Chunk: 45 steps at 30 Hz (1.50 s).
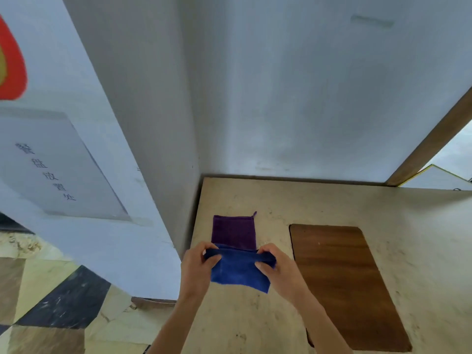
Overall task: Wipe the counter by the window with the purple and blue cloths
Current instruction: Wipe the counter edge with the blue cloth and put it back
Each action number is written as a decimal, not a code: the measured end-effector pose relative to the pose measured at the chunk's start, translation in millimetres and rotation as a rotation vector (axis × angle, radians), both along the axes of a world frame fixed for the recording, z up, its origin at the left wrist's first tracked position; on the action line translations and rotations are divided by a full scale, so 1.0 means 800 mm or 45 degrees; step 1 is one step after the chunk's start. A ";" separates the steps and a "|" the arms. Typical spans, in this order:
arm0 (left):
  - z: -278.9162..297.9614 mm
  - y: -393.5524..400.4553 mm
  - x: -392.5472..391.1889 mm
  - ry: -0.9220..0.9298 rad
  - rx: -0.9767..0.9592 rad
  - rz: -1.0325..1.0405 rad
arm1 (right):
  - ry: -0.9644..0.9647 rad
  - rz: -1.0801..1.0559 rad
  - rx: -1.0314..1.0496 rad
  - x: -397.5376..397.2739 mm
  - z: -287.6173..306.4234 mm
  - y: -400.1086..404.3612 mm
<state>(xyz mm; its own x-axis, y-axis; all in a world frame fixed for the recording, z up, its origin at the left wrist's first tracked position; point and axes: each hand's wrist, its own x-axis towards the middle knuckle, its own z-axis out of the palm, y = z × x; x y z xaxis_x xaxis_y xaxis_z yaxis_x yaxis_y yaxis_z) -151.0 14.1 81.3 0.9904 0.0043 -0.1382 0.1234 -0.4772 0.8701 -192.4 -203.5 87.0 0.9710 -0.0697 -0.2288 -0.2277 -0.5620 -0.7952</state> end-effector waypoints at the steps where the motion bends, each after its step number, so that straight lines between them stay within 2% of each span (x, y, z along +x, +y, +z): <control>1: 0.026 -0.001 0.003 -0.058 -0.021 0.000 | -0.061 -0.009 0.017 0.004 0.026 -0.003; 8: 0.197 -0.006 0.019 -0.414 -0.046 -0.057 | -0.514 -0.066 0.079 0.021 0.198 -0.008; 16: 0.303 -0.007 0.009 -0.601 0.049 -0.092 | -0.723 -0.127 0.172 0.009 0.303 -0.007; 20: 0.324 -0.003 -0.005 -0.708 0.062 -0.083 | -0.777 -0.167 0.141 -0.010 0.320 -0.008; 26: 0.349 -0.017 -0.023 -0.661 -0.344 -0.178 | -0.804 -0.245 0.311 -0.050 0.327 -0.028; 31: 0.356 -0.058 -0.052 -0.682 -0.419 -0.360 | -0.877 -0.340 0.357 -0.104 0.334 -0.066; 38: 0.369 -0.163 -0.109 -0.850 -0.384 -0.503 | -0.989 -0.513 0.312 -0.193 0.341 -0.152; 45: 0.352 -0.314 -0.196 -0.795 -0.435 -0.686 | -1.006 -0.703 0.106 -0.324 0.334 -0.284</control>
